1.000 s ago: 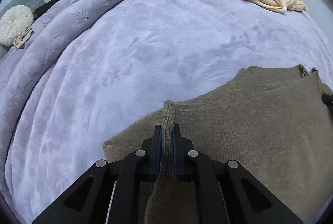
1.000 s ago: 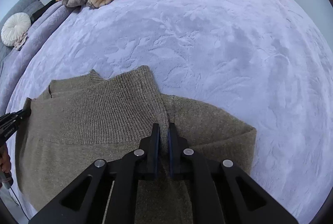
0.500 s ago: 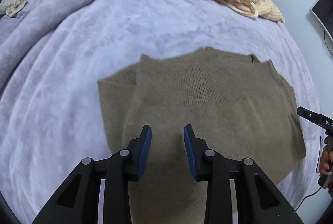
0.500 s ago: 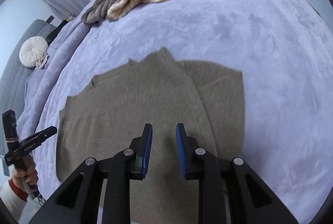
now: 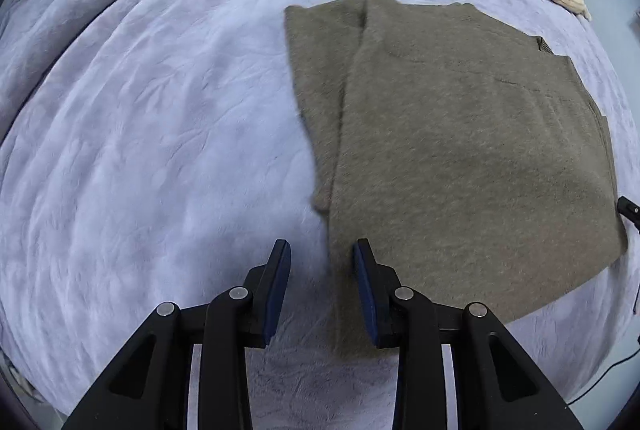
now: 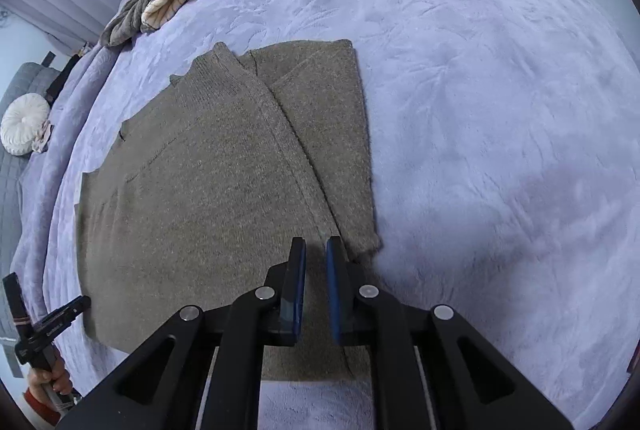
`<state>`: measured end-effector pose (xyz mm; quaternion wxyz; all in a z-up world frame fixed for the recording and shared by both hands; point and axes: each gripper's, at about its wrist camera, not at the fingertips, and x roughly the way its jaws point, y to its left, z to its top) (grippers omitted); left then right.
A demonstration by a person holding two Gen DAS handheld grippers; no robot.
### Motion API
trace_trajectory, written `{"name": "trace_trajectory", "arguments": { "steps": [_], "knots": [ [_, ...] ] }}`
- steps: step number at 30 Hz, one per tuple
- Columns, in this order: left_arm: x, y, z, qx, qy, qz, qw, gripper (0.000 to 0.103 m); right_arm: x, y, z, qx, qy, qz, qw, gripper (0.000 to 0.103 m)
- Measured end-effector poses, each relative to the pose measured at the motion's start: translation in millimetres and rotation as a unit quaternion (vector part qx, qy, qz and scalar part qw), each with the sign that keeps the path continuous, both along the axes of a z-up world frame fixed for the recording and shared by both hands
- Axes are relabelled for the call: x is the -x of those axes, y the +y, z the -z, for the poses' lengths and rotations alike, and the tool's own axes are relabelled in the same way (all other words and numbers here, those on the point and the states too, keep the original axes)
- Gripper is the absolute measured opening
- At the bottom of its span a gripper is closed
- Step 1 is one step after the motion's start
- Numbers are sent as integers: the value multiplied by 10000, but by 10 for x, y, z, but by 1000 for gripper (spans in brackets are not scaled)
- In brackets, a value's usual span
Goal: Fold small clothes
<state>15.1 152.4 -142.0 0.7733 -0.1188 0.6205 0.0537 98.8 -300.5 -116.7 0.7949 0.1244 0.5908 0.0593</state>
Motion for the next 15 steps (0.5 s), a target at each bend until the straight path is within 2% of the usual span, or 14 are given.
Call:
{"name": "trace_trajectory", "arguments": {
  "steps": [2, 7, 9, 10, 11, 12, 13, 15],
  "knots": [
    [99, 84, -6, 246, 20, -228, 9994, 34, 89, -45, -33, -53, 68, 170, 9998, 12],
    [233, 86, -104, 271, 9, -320, 9991, 34, 297, 72, -165, -473, 89, 266, 9985, 20],
    [287, 115, -120, 471, 12, -471, 9978, 35, 383, 264, -195, -795, 146, 95, 9967, 32],
    [331, 170, -128, 557, -10, -562, 9969, 35, 408, 405, -181, -962, 209, -20, 9951, 45],
    [360, 199, -133, 638, -35, -660, 9958, 46, 452, 536, -163, -1156, 284, -136, 9928, 52],
    [390, 245, -129, 727, -44, -786, 9942, 81, 504, 687, -128, -1407, 385, -262, 9890, 52],
    [436, 294, -138, 792, -103, -947, 9923, 93, 562, 829, -78, -1653, 510, -393, 9841, 52],
    [498, 359, -164, 949, -212, -1060, 9896, 96, 663, 1151, 61, -2085, 822, -650, 9724, 52]
  ]
}}
